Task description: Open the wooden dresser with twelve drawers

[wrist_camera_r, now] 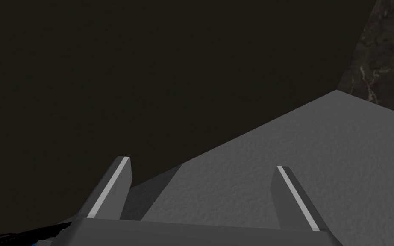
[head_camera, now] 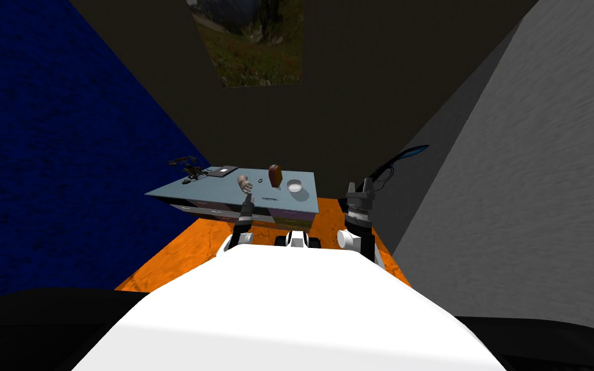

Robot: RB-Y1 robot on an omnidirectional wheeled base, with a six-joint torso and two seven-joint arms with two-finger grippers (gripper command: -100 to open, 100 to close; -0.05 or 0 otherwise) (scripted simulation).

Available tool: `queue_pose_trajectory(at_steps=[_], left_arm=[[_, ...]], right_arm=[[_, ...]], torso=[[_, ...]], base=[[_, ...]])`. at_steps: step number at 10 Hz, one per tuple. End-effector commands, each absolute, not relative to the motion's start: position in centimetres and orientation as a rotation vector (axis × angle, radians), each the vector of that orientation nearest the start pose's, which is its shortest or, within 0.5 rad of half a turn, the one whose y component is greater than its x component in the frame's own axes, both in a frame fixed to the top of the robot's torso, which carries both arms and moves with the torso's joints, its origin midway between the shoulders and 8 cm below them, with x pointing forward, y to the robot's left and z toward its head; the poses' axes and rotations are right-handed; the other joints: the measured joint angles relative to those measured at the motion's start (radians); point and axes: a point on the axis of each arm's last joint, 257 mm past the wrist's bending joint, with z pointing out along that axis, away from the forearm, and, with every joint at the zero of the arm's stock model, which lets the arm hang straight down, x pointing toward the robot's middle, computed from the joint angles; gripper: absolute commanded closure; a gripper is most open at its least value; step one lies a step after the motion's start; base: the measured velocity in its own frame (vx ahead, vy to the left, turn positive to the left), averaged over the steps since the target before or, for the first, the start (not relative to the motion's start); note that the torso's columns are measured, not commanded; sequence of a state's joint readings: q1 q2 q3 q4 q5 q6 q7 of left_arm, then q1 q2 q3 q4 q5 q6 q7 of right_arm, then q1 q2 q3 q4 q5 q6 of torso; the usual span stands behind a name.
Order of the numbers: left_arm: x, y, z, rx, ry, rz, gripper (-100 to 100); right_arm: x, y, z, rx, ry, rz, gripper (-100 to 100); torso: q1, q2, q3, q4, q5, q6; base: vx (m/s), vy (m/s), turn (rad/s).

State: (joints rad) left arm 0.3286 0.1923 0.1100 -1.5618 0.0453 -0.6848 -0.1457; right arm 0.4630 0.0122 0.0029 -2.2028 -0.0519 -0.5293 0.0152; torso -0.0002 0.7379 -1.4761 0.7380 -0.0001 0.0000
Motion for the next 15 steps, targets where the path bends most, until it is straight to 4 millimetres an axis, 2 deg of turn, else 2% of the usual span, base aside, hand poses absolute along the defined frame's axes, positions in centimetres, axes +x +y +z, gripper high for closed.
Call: queue_pose_trajectory(at_steps=[1,2,3,4,5,9,15], left_arm=[[40.8,36.1,-21.2,-0.782,0.999,-0.978,-100],[40.6,36.4,-22.6,-0.806,1.02,-0.965,-100],[40.8,36.2,-22.7,-0.799,1.014,-0.972,-100],[40.6,36.5,-24.2,-0.823,1.034,-0.959,-100],[40.6,36.5,-24.4,-0.826,1.037,-0.957,-100],[40.4,36.4,-27.6,-0.861,1.073,-0.946,-100],[39.9,34.9,-33.0,-0.908,1.151,-0.94,-100]], right_arm=[[35.6,-28.4,0.8,0.707,0.58,1.332,0],[35.6,-28.4,0.8,0.707,0.58,1.332,0],[35.6,-28.4,0.8,0.707,0.58,1.332,0],[35.6,-28.4,0.8,0.707,0.58,1.332,0],[35.6,-28.4,0.8,0.707,0.58,1.332,0],[35.6,-28.4,0.8,0.707,0.58,1.332,0],[35.6,-28.4,0.8,0.707,0.58,1.332,0]], torso=[[0.0,0.0,0.0,0.0,0.0,0.0],[0.0,0.0,0.0,0.0,0.0,0.0],[0.0,0.0,0.0,0.0,0.0,0.0],[0.0,0.0,0.0,0.0,0.0,0.0],[0.0,0.0,0.0,0.0,0.0,0.0],[0.0,0.0,0.0,0.0,0.0,0.0],[0.0,0.0,0.0,0.0,0.0,0.0]], base=[[-0.003,-0.007,-0.011],[-0.002,-0.007,-0.007],[0.0,-0.013,-0.011],[0.001,-0.011,-0.007],[0.0,0.0,0.0],[0.003,-0.017,-0.01],[0.009,-0.031,-0.01]])
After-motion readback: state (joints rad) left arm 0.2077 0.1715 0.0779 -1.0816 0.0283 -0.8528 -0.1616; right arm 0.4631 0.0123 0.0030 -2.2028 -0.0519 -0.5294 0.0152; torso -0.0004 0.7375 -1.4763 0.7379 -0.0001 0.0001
